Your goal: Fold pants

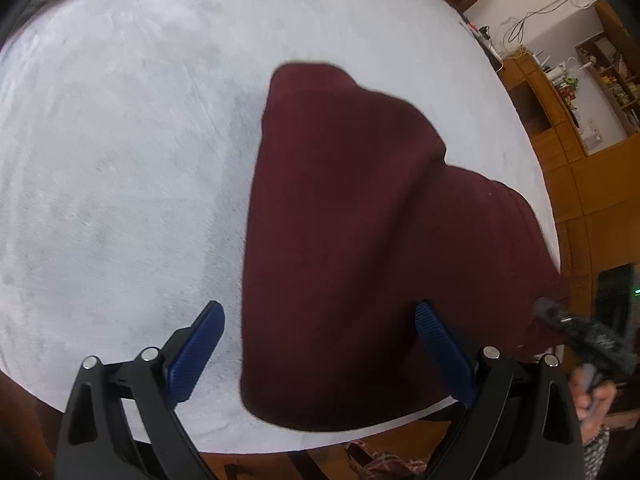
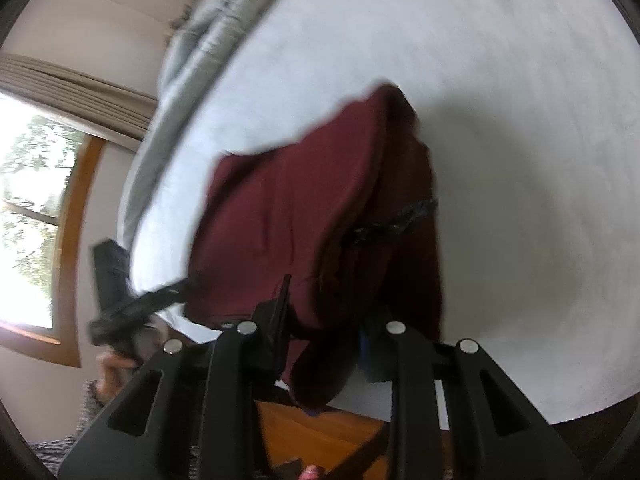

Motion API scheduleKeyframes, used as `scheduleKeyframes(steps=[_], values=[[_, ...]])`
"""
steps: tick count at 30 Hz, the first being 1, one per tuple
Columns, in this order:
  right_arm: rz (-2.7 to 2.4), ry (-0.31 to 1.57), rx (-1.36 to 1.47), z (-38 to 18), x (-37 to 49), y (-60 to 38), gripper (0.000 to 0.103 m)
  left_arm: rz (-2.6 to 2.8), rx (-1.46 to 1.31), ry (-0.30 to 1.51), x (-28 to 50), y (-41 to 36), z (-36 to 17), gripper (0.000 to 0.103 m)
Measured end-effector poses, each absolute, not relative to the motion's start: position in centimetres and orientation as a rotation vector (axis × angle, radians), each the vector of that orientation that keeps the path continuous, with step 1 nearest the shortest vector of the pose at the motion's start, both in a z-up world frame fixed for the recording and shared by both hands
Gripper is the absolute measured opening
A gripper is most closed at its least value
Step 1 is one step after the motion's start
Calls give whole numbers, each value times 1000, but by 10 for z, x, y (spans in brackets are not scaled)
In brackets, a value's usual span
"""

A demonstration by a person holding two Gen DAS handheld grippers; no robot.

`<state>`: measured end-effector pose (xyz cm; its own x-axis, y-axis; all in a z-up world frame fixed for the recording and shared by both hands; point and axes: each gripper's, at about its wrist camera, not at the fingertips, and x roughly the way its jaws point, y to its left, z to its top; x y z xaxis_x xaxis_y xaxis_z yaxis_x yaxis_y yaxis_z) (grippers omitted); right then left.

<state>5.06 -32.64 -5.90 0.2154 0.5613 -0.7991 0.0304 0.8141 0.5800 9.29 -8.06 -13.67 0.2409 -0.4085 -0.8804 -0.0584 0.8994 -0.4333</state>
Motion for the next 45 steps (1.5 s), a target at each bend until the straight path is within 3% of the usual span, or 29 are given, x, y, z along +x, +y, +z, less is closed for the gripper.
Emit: scheduleKeyframes(steps=[4,6,8,11,22,23,24,25,29,35,37,39,45], values=[[383,1356,533,-80,46,-333,33,-257,-443,1341,98,-82,-143,97],[377,1352,477,-70,45,-332,53,-253,-443,1338,93,-81,-143,97],[351,1322,396,-52,49,-332,54,-249,-422,1330,93,-82,-138,97],[332,1267,366,-33,65,-339,64,-238,-363,1306,92,-87,-127,97],[309,1338,495,-71,154,-346,59,-242,-320,1314,89,-108,-124,97],[325,1348,530,-77,160,-347,47,-241,-323,1317,89,-108,-126,97],[337,1348,542,-78,163,-345,25,-240,-324,1318,88,-107,-127,97],[365,1354,564,-80,165,-343,17,-238,-326,1320,88,-106,-128,97],[421,1296,545,-63,163,-344,10,-230,-335,1322,87,-101,-130,98],[318,1322,607,-81,145,-363,11,-238,-347,1319,86,-99,-134,100],[333,1283,660,-83,142,-364,16,-234,-340,1319,86,-100,-134,100],[332,1272,648,-76,137,-364,34,-236,-344,1321,84,-99,-131,99],[370,1269,568,-52,92,-361,41,-263,-411,1335,76,-82,-128,99]])
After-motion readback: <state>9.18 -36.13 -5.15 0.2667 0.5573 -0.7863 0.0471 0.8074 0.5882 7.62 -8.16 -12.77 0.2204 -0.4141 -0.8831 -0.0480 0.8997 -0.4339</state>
